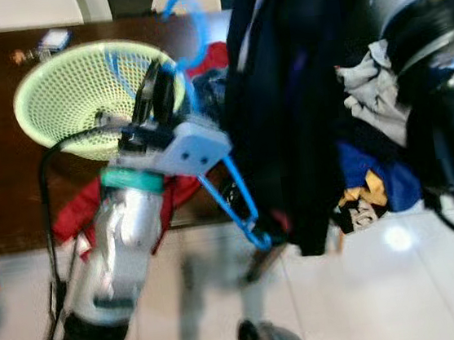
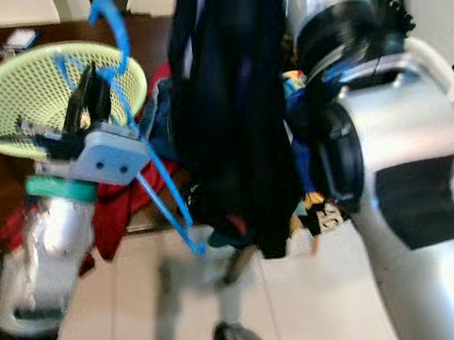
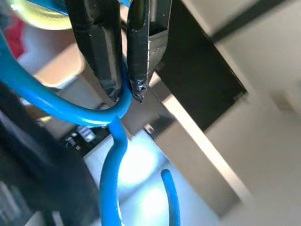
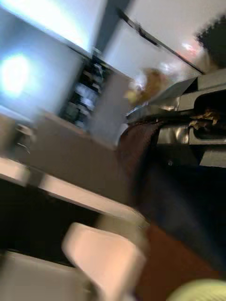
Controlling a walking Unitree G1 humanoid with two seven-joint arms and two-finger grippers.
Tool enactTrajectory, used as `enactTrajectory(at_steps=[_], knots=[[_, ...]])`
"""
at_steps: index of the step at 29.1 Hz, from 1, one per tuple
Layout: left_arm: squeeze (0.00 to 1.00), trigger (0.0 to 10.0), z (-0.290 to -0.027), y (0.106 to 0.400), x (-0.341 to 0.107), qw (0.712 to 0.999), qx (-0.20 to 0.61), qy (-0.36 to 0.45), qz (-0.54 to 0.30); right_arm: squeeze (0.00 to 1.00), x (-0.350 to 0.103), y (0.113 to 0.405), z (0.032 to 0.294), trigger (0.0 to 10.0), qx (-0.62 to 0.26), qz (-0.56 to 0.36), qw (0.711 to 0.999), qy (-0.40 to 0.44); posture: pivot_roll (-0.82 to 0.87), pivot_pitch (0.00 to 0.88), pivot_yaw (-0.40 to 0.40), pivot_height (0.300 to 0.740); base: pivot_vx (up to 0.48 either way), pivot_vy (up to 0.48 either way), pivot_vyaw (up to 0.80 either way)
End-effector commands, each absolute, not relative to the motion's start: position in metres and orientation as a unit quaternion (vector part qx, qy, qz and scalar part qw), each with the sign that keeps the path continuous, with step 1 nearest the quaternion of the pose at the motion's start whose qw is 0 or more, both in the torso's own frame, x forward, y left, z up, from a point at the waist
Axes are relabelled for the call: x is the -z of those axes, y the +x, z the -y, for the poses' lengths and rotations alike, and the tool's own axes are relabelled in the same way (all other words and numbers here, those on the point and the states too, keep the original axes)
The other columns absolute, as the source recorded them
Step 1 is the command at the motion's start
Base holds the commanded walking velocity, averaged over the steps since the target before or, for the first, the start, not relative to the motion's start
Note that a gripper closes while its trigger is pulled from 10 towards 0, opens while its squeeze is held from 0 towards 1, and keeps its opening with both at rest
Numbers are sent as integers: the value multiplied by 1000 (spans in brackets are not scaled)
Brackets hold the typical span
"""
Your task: Hang hanger
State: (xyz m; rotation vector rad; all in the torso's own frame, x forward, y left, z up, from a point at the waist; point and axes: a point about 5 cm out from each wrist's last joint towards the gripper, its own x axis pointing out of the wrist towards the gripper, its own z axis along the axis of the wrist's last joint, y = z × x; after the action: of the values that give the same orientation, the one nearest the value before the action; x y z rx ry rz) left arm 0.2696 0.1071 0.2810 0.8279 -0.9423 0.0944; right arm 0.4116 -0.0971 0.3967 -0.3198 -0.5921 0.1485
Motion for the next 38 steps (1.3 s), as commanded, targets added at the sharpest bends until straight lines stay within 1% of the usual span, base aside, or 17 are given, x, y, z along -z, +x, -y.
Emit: enactTrajectory(at_steps=[1, 5, 13, 14, 17, 18, 19, 20, 21, 22, 24, 25, 27, 29, 31, 36, 38], knots=[[0, 10000, -103, 263, -289, 791, -43, 391, 468, 0, -384, 415, 96, 10000, -70, 269, 943, -184, 65, 74, -36, 740, 0, 0, 0], [0, 10000, -112, 263, -313, 766, -54, 403, 498, 0, -307, 424, 80, 10000, -107, 154, 944, -271, 82, 84, -33, 740, 0, 0, 0], [0, 10000, -116, 263, -312, 768, -56, 406, 492, 0, -268, 424, 79, 10000, -137, 88, 935, -315, 84, 91, -33, 740, 0, 0, 0], [0, 10000, -116, 262, -308, 775, -51, 403, 484, 1000, -247, 423, 89, 10000, -128, 53, 932, -335, 82, 98, -31, 740, 0, 0, 0], [0, 10000, -116, 261, -306, 778, -49, 402, 481, 1000, -241, 423, 93, 10000, -120, 44, 933, -336, 82, 99, -31, 740, 0, 0, 0], [0, 10000, -115, 261, -304, 780, -46, 401, 478, 1000, -242, 423, 97, 10000, -112, 43, 949, -292, 82, 100, -33, 740, 0, 0, 0], [0, 10000, -114, 261, -302, 783, -40, 400, 475, 525, -246, 423, 98, 10000, -121, 49, 971, -200, 85, 104, -33, 740, 0, 0, 0], [0, 10000, -114, 261, -302, 783, -40, 400, 475, 525, -246, 423, 98, 10000, -121, 49, 971, -200, 85, 104, -33, 740, 0, 0, 0], [0, 10000, -113, 261, -297, 791, -25, 398, 464, 0, -257, 421, 95, 10000, -179, 80, 981, -8, 86, 107, -31, 740, 0, 0, 0], [0, 10000, -113, 261, -297, 791, -25, 398, 464, 0, -257, 421, 95, 10000, -179, 80, 981, -8, 86, 107, -31, 740, 0, 0, 0], [0, 10000, -114, 262, -294, 799, -14, 396, 453, 0, -264, 417, 94, 10000, -233, 117, 961, 95, 91, 109, -28, 740, 0, 0, 0], [0, 10000, -114, 262, -294, 799, -14, 396, 453, 0, -264, 417, 94, 10000, -233, 117, 961, 95, 91, 109, -28, 740, 0, 0, 0], [0, 10000, -118, 263, -290, 822, -3, 379, 425, 0, -257, 408, 99, 10000, -290, 134, 928, 195, 98, 112, -17, 740, 0, 0, 0], [0, 10000, -121, 264, -289, 832, -2, 368, 414, 0, -253, 401, 102, 10000, -312, 140, 911, 228, 99, 114, -16, 740, 0, 0, 0], [0, 10000, -121, 264, -289, 832, -2, 368, 414, 0, -253, 401, 102, 10000, -312, 140, 911, 228, 99, 114, -16, 740, 0, 0, 0], [0, 10000, -131, 261, -289, 848, -2, 358, 392, 0, -214, 339, 105, 10000, -387, 166, 891, 170, 99, 126, 29, 740, 0, 0, 0], [0, 10000, -133, 261, -290, 847, 5, 362, 389, 0, -198, 327, 110, 10000, -355, 175, 911, 114, 97, 124, 39, 740, 0, 0, 0]])
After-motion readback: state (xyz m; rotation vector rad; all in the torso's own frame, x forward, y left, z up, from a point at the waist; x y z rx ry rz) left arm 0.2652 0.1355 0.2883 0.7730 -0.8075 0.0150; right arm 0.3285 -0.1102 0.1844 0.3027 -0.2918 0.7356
